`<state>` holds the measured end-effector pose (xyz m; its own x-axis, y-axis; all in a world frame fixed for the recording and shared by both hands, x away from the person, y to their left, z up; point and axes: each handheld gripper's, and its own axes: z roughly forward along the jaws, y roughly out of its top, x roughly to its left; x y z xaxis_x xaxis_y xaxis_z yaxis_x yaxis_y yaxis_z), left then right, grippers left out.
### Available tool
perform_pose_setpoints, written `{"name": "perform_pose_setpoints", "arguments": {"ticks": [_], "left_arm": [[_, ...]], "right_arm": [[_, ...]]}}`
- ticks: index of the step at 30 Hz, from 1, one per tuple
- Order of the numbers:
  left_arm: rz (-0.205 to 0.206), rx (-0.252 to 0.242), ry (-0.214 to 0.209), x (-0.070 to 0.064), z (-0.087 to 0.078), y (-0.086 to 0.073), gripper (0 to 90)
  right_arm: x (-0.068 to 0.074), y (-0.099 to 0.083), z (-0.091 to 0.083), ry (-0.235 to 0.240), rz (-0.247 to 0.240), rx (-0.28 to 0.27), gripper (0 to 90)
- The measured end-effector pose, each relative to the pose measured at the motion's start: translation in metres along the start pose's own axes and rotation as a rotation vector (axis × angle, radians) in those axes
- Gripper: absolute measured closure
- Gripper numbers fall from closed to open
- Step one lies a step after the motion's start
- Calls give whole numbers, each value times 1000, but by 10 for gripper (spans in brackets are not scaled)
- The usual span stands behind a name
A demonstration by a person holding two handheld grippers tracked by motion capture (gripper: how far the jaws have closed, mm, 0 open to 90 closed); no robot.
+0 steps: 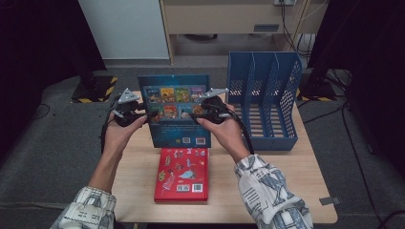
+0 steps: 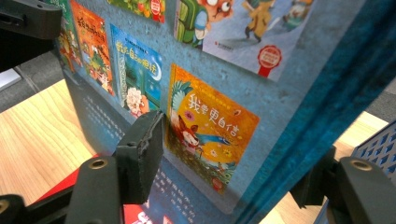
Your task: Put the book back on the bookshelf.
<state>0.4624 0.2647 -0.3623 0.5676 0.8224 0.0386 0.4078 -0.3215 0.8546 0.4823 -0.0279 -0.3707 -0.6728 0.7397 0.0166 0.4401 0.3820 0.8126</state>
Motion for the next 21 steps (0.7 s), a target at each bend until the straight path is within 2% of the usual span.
{"name": "perform_pose_setpoints", "arguments": {"ticks": [7, 11, 18, 21], "left_arm": [[2, 1, -7, -1, -2, 0, 441], [5, -2, -8, -4, -4, -1, 392], [13, -36, -27, -8, -8, -7, 362], [17, -55, -39, -8, -11, -11, 350]], "right_arm": [[2, -1, -5, 4, -7, -6, 398], [5, -6, -13, 22, -4, -26, 447], [12, -16, -26, 43, -9, -54, 514], [18, -19, -32, 54, -34, -55, 528]]}}
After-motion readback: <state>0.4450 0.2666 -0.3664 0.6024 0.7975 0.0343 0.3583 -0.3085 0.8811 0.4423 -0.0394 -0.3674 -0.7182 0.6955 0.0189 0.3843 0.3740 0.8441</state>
